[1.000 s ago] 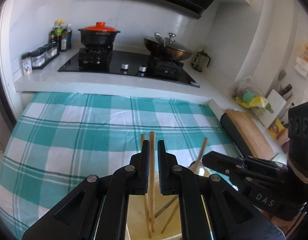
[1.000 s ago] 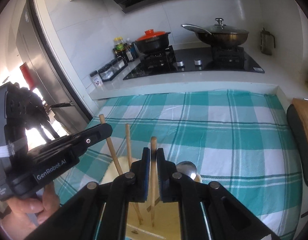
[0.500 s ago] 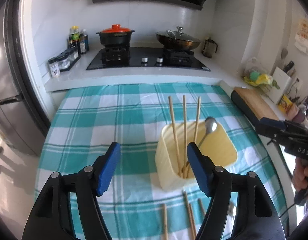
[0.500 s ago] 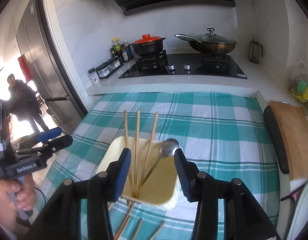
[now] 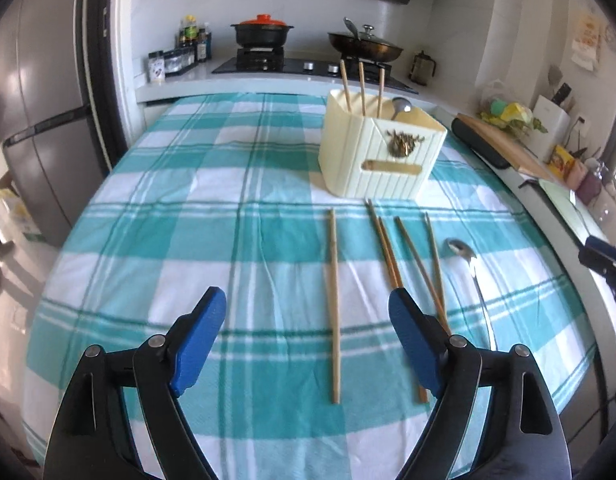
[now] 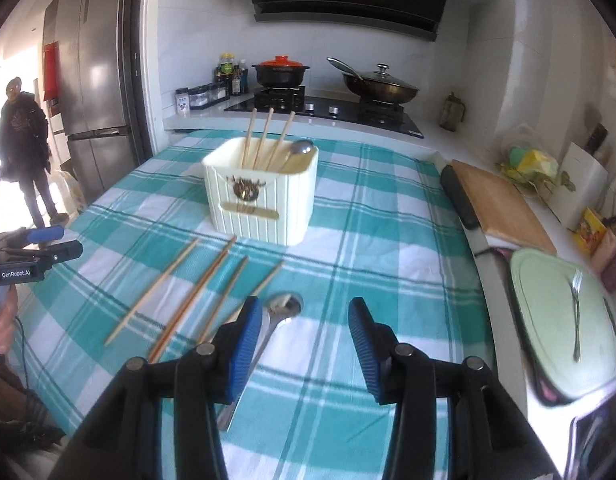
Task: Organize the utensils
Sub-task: 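Move both tools back over the remaining chopsticks and spoon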
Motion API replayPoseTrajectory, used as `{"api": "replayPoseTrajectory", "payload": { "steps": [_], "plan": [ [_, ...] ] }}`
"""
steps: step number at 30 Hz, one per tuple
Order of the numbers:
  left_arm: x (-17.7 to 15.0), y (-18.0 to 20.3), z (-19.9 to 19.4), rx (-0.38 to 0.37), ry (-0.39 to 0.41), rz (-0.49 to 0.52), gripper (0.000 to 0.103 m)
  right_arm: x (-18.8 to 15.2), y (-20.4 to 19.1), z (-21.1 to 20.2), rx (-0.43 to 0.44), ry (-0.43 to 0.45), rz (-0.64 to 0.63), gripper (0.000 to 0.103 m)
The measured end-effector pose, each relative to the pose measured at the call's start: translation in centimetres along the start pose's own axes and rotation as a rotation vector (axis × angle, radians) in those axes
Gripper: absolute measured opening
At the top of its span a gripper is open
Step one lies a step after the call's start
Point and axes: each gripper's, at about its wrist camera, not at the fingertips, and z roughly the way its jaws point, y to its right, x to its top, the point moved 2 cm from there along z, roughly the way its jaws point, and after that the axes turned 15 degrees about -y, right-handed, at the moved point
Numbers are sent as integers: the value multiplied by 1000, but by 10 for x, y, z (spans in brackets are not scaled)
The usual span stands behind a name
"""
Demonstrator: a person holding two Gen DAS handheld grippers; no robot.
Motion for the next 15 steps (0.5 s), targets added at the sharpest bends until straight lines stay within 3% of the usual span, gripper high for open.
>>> {"api": "replayPoseTrajectory", "payload": {
  "steps": [6,10,15],
  "plan": [
    [-41,22,16,36,-5,42,85,-69,-6,23,-12,-12,113,46],
    [-41,24,24,34,-7,40,85,-75,-5,37,-6,-31,110,46],
    [-40,26,35,62,55,24,85,-64,-1,55,53,-30,144,46]
  ]
}}
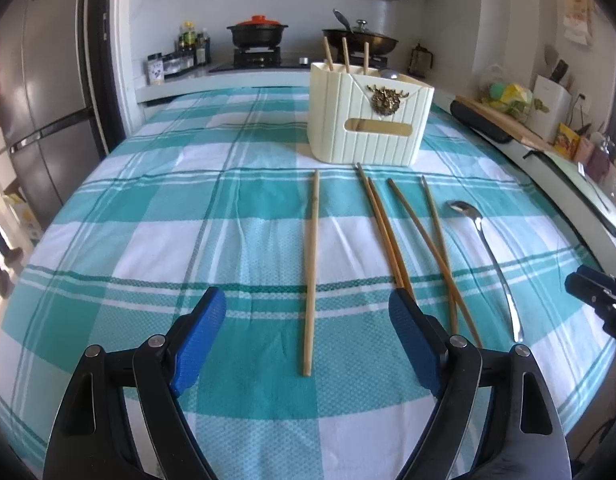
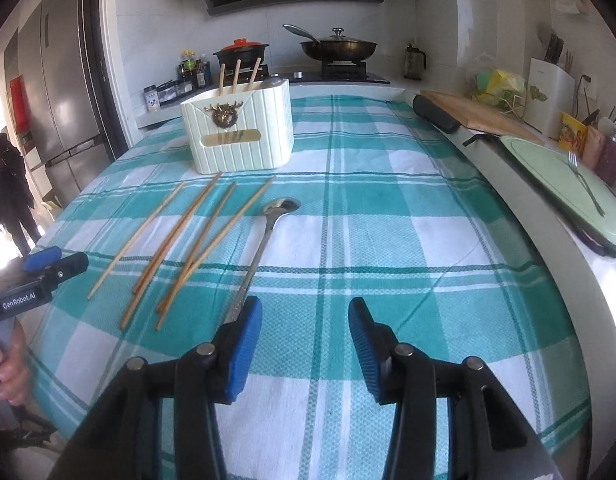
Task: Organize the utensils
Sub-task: 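Move both tools back over the remaining chopsticks and spoon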
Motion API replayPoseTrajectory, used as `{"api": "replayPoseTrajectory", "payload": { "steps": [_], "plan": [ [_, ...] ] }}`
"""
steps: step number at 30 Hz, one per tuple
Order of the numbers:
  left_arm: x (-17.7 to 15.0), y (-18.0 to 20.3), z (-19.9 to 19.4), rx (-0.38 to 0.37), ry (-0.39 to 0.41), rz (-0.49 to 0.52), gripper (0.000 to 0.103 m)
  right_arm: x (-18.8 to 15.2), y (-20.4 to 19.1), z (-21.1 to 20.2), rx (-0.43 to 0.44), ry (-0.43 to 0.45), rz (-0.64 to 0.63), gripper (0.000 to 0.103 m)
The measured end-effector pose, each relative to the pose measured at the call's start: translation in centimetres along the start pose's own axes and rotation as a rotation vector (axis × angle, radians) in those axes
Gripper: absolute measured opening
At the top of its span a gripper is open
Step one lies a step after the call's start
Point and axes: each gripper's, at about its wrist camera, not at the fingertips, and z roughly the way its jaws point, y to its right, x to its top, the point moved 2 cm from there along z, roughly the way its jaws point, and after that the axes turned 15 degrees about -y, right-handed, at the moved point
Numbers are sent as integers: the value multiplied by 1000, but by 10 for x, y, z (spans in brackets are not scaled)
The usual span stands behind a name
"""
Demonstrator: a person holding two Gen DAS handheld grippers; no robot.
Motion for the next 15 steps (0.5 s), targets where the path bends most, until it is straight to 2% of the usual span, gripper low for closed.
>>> {"api": "replayPoseTrajectory", "payload": {
  "steps": [9,15],
  "plan": [
    [0,4,10,18,42,21,85,4,-5,29,69,-26,36,46],
    [-2,3,17,-2,22,18,86,9,-7,44,100,-52,52,46]
  ]
}}
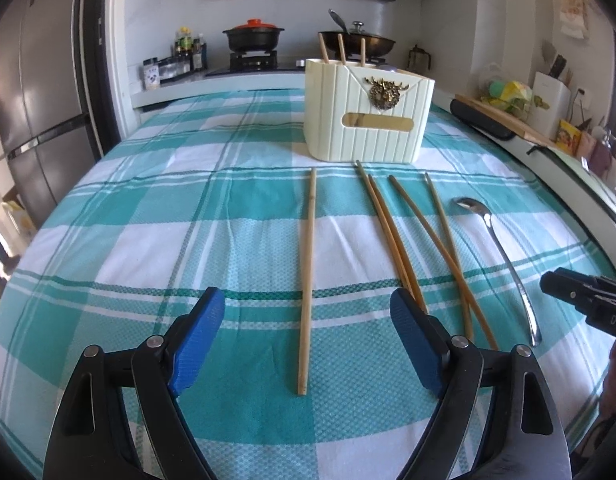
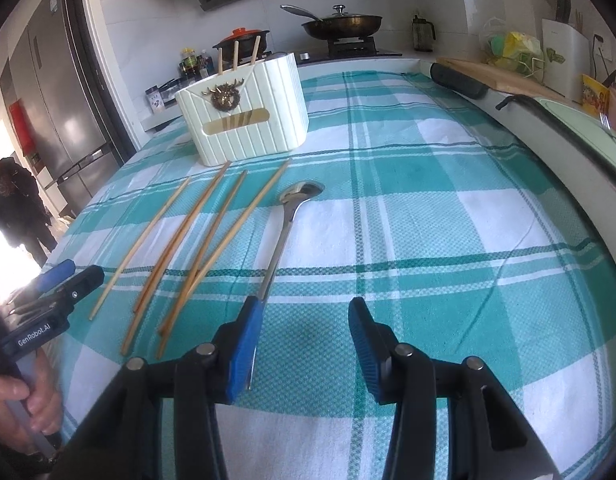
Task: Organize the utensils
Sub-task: 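Move both tools back over the remaining chopsticks and spoon, then move the right tool over the steel spoon, aligning its fingers with the bowl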
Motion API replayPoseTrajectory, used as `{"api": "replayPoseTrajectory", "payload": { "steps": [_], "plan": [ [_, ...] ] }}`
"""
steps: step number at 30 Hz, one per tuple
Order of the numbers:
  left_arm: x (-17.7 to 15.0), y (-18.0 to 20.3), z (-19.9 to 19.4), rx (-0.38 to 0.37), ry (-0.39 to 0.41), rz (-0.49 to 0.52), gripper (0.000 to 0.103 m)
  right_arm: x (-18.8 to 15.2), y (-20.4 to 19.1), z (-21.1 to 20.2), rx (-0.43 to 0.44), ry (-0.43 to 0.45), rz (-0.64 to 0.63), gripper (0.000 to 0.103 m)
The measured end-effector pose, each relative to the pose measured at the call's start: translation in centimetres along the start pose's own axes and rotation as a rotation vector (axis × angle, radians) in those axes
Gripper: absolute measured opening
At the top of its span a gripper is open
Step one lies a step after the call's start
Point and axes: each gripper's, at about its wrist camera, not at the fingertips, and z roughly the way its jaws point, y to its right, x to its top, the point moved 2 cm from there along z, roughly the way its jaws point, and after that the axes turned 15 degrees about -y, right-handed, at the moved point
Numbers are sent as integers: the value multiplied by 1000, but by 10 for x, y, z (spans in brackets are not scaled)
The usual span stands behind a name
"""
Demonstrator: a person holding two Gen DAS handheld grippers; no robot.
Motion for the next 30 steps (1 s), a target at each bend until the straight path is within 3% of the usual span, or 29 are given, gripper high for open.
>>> {"api": "replayPoseTrajectory", "payload": {
  "steps": [4,11,16,19,21,24,26,30],
  "plan": [
    [-1,0,-3,-8,15,1,86,10,0,5,19,-10,11,46],
    [-1,1,-2,-7,5,4,86,40,-38,16,-257,13,-193,46],
    [0,-1,1,-15,-14,-7,86,69,-68,41,-314,15,-358,46],
    [0,-2,2,-21,-23,-13,86,87,-65,68,-358,-45,-369,40],
    [0,-3,3,-24,-28,-19,86,97,-43,67,-304,-51,-252,22],
    [0,-5,3,-30,-28,-25,86,101,12,52,-8,-81,43,11],
    [0,-5,4,-33,-34,-26,86,95,43,49,59,-95,159,10],
    [1,-6,6,-42,-44,-27,86,76,88,32,50,-85,274,22]
  ]
}}
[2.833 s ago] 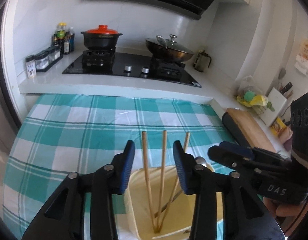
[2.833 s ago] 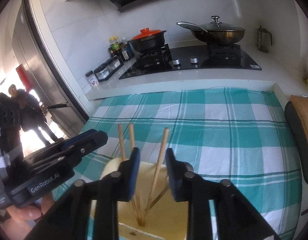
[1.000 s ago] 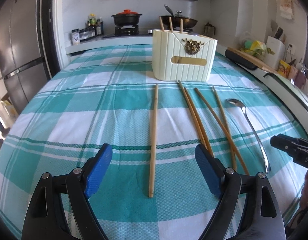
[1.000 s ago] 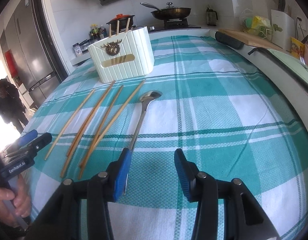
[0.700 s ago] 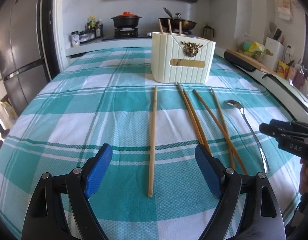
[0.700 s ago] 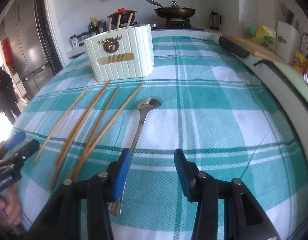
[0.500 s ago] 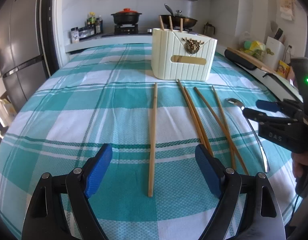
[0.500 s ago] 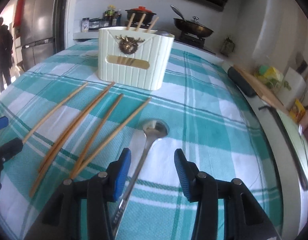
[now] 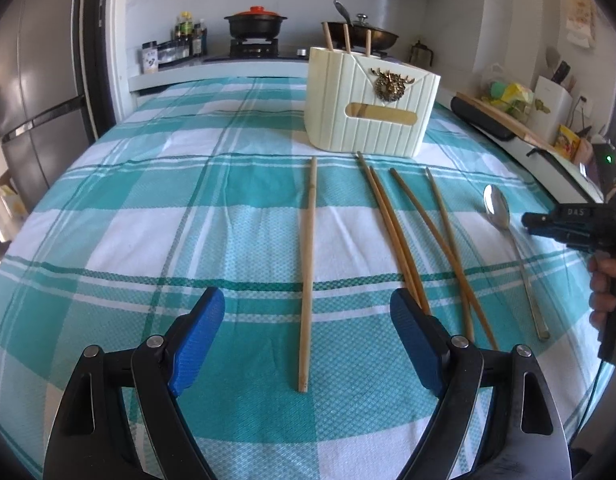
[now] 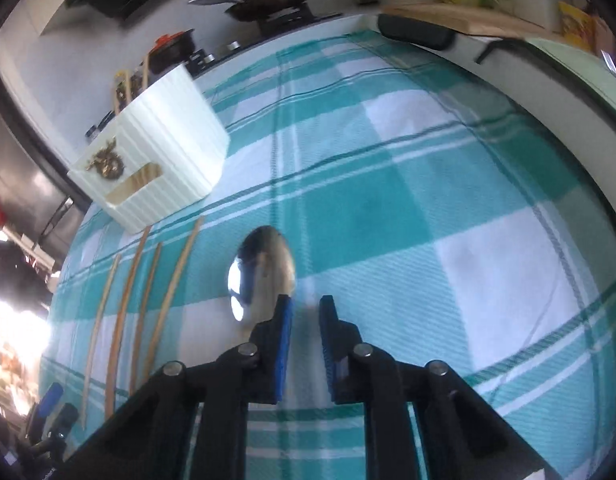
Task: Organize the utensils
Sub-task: 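Move the right tool over the steel spoon, aligning its fingers with the bowl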
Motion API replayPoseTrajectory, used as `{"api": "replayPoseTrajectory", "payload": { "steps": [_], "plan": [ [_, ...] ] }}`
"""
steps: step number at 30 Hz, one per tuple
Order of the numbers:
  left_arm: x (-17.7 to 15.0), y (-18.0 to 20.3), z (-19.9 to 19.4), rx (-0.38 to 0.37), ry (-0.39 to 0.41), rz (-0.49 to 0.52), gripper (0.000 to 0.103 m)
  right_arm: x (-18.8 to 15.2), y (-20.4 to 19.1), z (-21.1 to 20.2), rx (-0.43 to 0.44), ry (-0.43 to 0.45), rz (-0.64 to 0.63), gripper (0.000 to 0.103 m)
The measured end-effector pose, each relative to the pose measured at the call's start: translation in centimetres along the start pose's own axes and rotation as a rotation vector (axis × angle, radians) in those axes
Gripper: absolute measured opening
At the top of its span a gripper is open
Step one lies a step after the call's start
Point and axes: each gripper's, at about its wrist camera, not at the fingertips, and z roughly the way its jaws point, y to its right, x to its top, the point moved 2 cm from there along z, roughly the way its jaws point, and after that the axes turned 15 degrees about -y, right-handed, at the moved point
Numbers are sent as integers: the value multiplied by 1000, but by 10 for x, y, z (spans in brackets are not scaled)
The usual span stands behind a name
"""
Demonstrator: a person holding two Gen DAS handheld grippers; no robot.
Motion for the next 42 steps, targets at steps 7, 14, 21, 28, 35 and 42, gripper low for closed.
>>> {"api": "replayPoseTrajectory", "payload": {
  "steps": [7,14,21,28,35,42],
  "plan": [
    [-1,-3,-6,-4,6,-4,86,-43,4,-31,-95,28,-53,40],
    [-12,-8,-12,8,-60,52,88,-88,-22,-42,-170,59,-163,43],
    [-16,-11,-14,26,-73,53,88,-98,-38,-39,-197,95,-206,47],
    [-18,-8,-12,13,-90,56,88,-110,-47,-39,-191,100,-232,47],
    [-14,-1,-13,11,-86,82,88,-113,-48,-37,-216,101,-231,47],
    [-13,-4,-11,9,-92,65,90,-112,-50,-40,-209,111,-235,47]
  ]
}}
